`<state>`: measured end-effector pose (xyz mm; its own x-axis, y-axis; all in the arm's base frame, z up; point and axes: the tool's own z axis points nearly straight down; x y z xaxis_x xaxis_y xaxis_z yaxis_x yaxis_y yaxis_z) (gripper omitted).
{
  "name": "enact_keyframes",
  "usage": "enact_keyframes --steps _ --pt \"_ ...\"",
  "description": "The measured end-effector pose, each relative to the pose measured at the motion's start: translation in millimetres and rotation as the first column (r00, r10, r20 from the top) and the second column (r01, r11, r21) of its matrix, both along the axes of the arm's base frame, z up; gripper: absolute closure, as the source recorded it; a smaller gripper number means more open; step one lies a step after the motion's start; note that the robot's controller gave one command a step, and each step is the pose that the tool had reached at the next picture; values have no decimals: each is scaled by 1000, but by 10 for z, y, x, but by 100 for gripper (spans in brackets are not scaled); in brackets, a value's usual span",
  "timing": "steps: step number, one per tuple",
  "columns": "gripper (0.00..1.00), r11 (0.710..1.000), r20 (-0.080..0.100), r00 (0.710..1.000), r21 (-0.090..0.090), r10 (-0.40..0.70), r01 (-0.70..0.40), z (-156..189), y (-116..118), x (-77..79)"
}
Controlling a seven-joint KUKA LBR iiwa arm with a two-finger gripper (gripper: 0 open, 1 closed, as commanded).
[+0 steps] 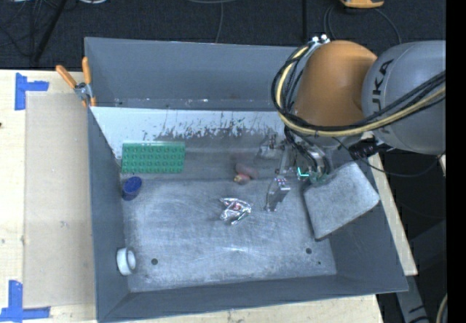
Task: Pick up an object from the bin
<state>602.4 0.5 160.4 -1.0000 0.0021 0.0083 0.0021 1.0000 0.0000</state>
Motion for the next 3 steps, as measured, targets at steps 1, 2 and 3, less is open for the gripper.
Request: enact_keyframes --steps 1,2,3 --pt "0 992 7 992 3 -124 124 -900 76 -170" --pt "100 992 9 992 3 -123 123 -865 72 -157" --pt "0 992 8 992 2 -122 122 -883 68 -165"
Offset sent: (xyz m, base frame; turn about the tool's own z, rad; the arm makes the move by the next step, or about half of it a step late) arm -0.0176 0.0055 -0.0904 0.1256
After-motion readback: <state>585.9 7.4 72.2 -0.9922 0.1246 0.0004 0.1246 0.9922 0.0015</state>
